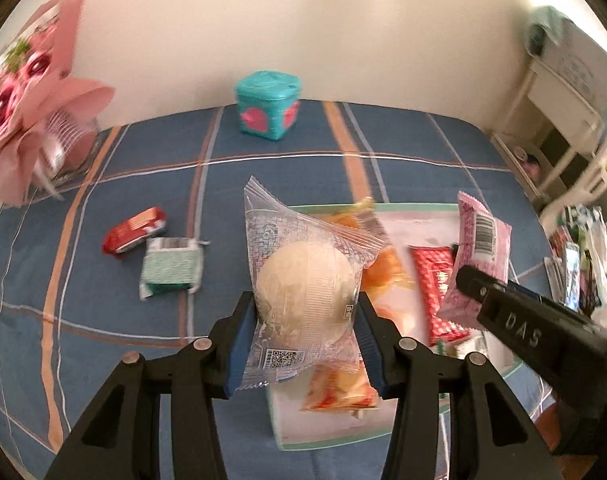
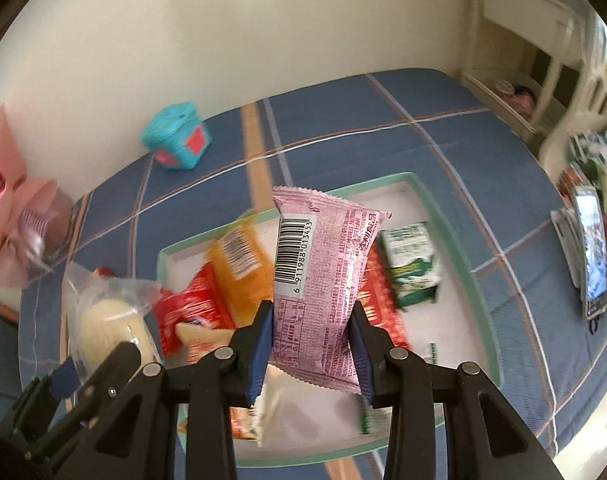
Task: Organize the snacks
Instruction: 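Carry the bun and pink packet over the white tray with both tools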
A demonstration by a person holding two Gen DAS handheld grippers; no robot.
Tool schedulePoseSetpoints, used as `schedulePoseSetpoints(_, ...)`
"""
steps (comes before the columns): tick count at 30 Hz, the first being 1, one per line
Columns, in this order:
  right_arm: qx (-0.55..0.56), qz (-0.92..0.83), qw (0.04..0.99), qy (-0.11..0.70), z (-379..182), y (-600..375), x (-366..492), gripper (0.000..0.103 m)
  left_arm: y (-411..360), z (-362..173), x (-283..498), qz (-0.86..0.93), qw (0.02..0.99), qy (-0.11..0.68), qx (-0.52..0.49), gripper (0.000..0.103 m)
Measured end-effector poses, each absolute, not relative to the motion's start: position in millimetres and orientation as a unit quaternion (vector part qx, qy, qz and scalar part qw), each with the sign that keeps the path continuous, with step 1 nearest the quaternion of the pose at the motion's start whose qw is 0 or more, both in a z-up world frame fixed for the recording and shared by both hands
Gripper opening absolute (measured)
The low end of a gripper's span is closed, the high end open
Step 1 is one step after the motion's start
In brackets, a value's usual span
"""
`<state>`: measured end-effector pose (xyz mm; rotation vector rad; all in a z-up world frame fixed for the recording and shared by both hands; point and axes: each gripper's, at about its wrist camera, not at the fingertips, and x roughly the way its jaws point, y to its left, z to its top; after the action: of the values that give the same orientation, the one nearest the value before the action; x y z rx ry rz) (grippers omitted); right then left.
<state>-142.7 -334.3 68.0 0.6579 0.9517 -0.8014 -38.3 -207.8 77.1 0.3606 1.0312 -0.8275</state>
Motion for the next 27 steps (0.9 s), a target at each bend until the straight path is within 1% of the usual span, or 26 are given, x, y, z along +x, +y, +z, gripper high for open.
schedulePoseSetpoints(12,0.337,-0.387,0.752,0.414,70.5,-359.8,-181.8,0.039,-248.8,75.3,-78.6,-0.434,0.759,0.439,0.208,0.05)
schedulePoseSetpoints(27,0.354,-0.374,0.741,0.431,51.1,-367.8,-179.9,0.039,-259.8,53.0,-66.0,-0.43,0.759,0.447,0.2,0.05)
